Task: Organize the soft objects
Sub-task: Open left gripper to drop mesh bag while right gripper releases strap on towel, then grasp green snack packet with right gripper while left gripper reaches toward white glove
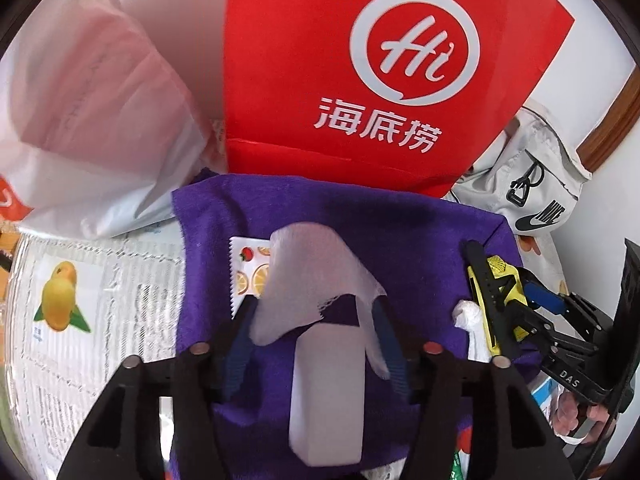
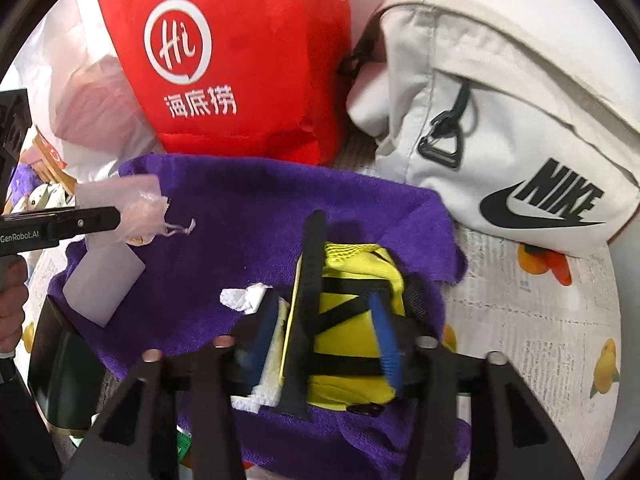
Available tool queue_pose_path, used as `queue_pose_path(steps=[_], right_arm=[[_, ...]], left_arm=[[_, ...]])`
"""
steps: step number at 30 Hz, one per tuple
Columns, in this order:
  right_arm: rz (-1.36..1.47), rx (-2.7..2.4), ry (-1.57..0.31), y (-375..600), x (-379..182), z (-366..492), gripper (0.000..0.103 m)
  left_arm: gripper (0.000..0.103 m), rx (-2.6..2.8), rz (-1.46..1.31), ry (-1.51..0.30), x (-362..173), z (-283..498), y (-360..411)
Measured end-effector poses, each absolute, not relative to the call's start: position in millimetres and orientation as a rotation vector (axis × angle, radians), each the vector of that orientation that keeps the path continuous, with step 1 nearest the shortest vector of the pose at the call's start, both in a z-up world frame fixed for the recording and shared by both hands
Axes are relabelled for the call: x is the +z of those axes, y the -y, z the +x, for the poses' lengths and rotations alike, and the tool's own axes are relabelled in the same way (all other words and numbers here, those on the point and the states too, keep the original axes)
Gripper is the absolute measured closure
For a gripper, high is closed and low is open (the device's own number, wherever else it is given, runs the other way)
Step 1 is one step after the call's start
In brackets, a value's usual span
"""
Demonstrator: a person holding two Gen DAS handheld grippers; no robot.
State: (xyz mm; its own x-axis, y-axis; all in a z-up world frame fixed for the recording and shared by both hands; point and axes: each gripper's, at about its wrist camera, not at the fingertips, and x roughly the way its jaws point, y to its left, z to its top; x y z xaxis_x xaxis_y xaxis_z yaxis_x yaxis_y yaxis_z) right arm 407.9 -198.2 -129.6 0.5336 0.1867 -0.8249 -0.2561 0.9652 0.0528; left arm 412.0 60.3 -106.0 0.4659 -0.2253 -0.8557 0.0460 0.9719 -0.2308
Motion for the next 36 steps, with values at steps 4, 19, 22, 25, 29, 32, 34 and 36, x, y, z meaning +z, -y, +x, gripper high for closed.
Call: queue_pose_path(steps=[4,19,22,25,29,32,34,36], right_arm=[[-0.059,0.252,-0.937,203,-116,394,0.038],[0.017,0.303,-0.895,196,-91,316,0.037],[0.034,0.332,-0.907,188,-91,294,0.037],[0.052,0.371,-0.950,176,-98,273,0.038],[0.014,0.419,-1.014,147,-112,252,0.040],[0.002,0.426,-1.071,132,-125,244,0.045],[-0.003,0.408,-1.096,125,-132,241,0.045],[-0.014,0.390,-1.111,120,-137,240,0.045]], left_arm=[[0.027,-0.169,-0.185,-1.069,-99,402,-63],[0.022,-0.088,-0.189,-1.031,-80,339,-74],[0.022,-0.084,-0.226,-1.017,-77,316,-83],[0.022,-0.056,-0.223,-0.996,-75,293,-89],[0.022,0.010,-0.186,-0.953,-72,259,-99],[0.022,0.044,-0.194,-0.931,-73,236,-111],[0.022,0.073,-0.202,-0.927,-77,221,-120],[0.022,0.084,-0.221,-0.926,-83,211,-128]])
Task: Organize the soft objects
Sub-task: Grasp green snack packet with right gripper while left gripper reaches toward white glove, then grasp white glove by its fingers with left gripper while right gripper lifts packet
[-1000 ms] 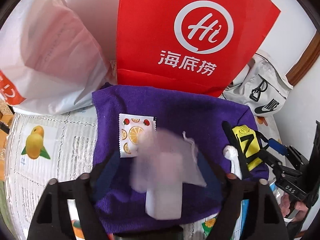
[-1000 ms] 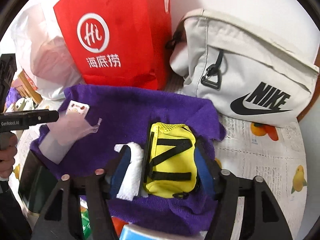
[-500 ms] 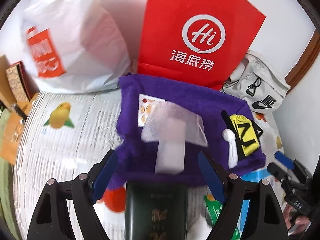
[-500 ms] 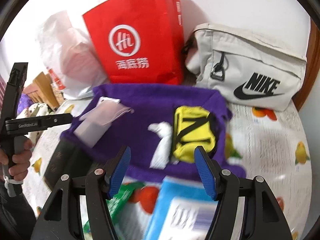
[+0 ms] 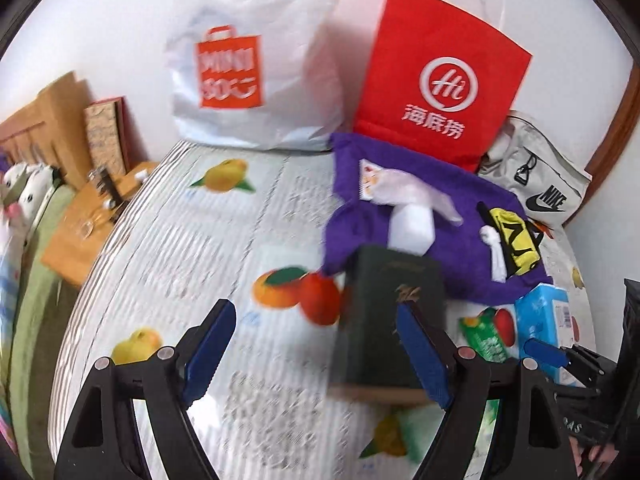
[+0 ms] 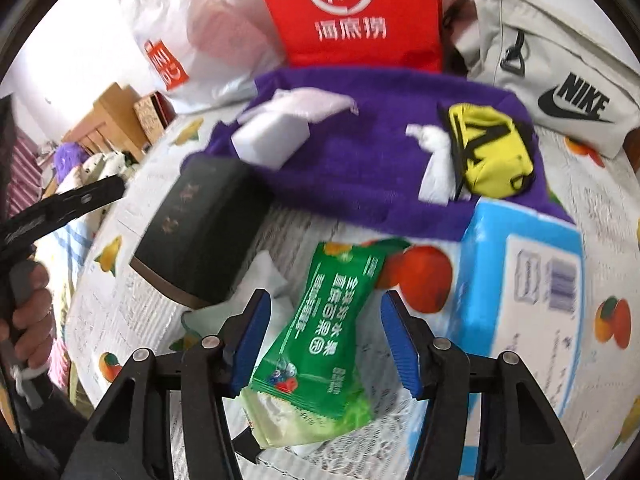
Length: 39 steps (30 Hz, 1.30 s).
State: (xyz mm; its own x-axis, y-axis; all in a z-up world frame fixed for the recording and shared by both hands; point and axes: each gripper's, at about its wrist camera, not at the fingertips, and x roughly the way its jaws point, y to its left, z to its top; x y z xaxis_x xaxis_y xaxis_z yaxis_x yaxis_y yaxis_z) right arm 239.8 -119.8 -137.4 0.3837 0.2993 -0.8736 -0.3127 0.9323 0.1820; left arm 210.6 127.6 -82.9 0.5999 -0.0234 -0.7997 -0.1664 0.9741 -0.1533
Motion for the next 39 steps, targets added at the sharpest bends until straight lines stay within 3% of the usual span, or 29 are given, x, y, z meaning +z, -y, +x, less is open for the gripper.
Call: queue_pose_path(steps=[10,12,13,17,32,36,39], right_arm=[[-0.131,0.255,-1.146,99,-165,249,0.045],[-0.165,0.261,-1.138,94,-167,250,0.050],[-0.172,0.269,-1.150,93,-169,250,0.061],[-0.190,0.295,-1.113,91,-164,246,0.068],[-0.117,0.372,-0.926,137,-115,173,0.069],[-0.109,0.376,-0.909,153,-114,150,0.069],[-0.082,0.382,-0.899,170,-114,133,0.069]], left_arm=[[0.022,0.073,-0.311,-0.942,-112,177,-155],[0.022,0.067,-0.321,-0.942,-116,175,-158],[0.022,0.064,-0.327,-0.943,-118,174,-159],[0.022,0.030,-0.325,-0.954,-125,174,-156],[0.024,-0.230,-0.332,-0.977,-152,157,-87],[0.034,-0.225,-0.290,-0.937,-156,156,-72],[0.048,-0.238,-0.272,-0.930,-159,159,-62]])
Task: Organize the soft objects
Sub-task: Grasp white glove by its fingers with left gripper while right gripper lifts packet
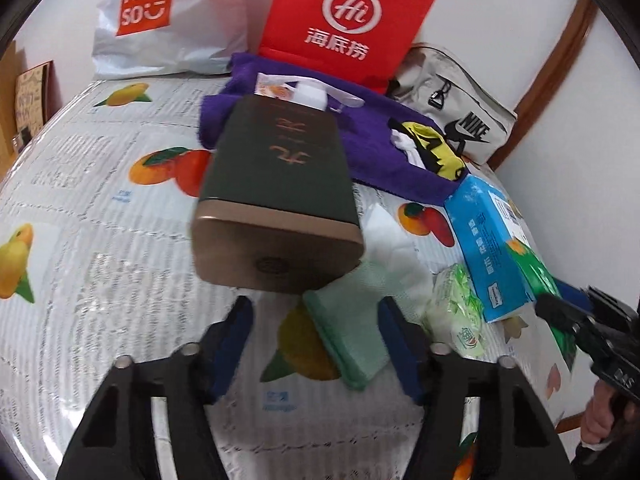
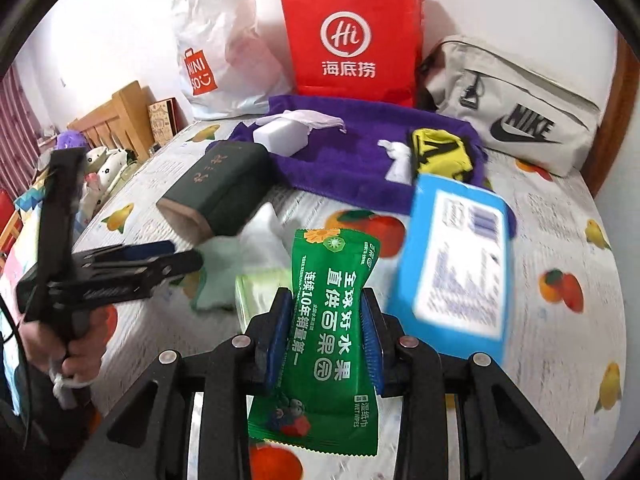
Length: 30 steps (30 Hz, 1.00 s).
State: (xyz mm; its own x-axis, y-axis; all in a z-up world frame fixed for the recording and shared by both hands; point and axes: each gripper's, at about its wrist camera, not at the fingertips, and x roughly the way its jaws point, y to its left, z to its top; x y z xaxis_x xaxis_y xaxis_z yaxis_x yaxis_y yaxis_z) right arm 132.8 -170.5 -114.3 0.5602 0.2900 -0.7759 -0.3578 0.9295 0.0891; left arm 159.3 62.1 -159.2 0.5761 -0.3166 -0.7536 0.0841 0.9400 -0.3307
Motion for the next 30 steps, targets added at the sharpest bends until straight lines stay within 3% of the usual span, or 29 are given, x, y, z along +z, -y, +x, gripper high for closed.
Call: queue_pose_path(steps=[3,6,9,21,30], right_arm=[[-0.043,0.387,-0.899,191,-120,119,0.069],[-0.022,0.380,-0.911,208,-127,103,0.069],[-0.034,0.375,-0.919,217,-133,88,0.069],[-0.027,0.229,-0.962,244,-164,79,0.069],[-0.012,0.189,-0.984,248,-179,82,0.068]], left_arm=[[0.070,-0.239,-0.270,-0.940,-166,164,-56],[0.076,-0.245,-0.281,-0.943,-171,165,-53],[0.090,-0.242,-0.254,-0.936,-169,164,-49],[0.091,-0.129,-0.215,-0.922,-145,108,-75],[0.089,-0.005,-0.175,-0.980,-156,76,-106]])
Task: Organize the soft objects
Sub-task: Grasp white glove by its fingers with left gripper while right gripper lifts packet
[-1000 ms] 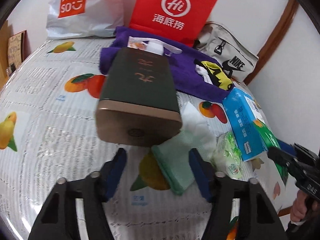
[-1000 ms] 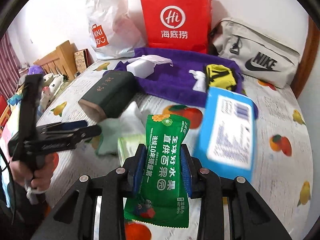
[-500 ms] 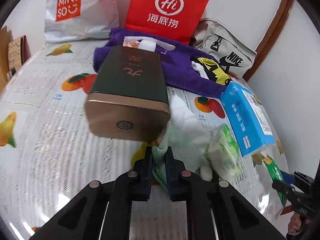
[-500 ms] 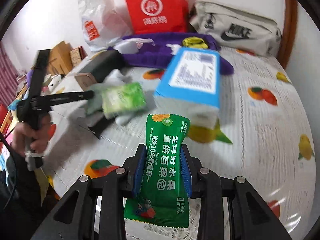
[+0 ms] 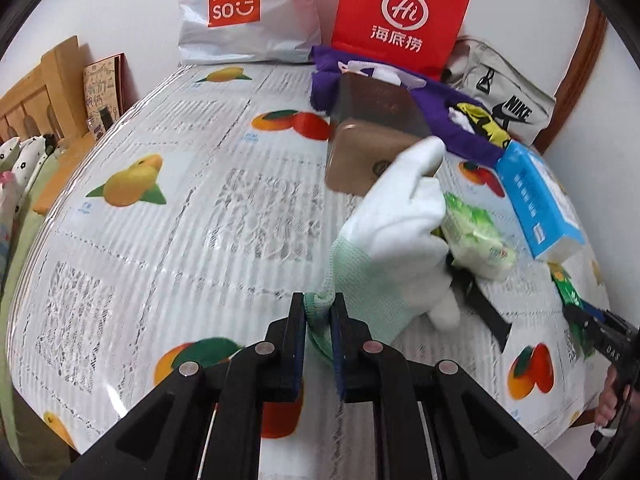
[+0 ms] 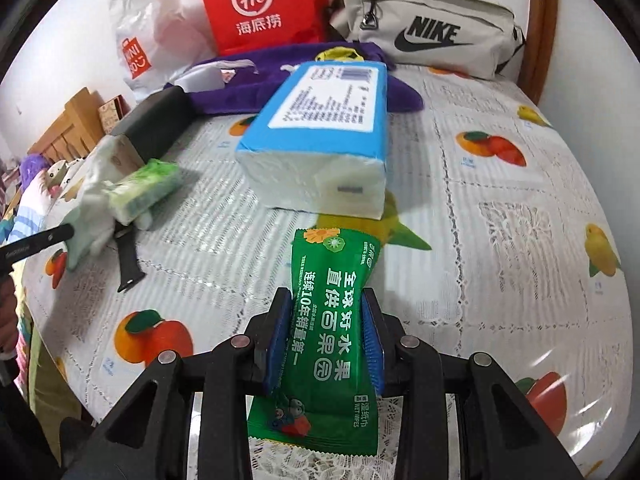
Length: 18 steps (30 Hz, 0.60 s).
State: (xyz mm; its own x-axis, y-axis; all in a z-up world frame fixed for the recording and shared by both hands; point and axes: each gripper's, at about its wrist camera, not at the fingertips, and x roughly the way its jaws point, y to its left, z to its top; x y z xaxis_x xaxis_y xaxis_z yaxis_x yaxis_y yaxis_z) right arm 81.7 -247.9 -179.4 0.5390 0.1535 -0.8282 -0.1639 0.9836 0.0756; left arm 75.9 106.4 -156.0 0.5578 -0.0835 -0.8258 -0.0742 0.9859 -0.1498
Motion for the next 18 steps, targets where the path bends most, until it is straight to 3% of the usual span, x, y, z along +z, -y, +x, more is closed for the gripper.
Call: queue_pose_path(steps=[3,6,8,15,18], right_arm=[[-0.009,0.188,-0.974,247,-179,83,0.065],[-0.006,0.196,-0.969,247,-181,83,0.062],[-0.006,0.203,-0.964,247,-183,82,0.058],[-0.023,0.183,-0.938,243,-186,81,0.056],[-0.055,0.171,-0.929,241,-186,79,0.061]], left_arm=[[0.080,-0.008,-0.170,-0.971,-152,76,-104],[0.059,-0.026,-0.152,-0.937,-143,76,-99],[0.039,-0.043,-0.141,-0.906,-137,77,-95],[0.038,-0.123,-0.092,-0.915,-144,106,-71],[0.038,-0.114,-0.070,-0.910,-157,116,-61]])
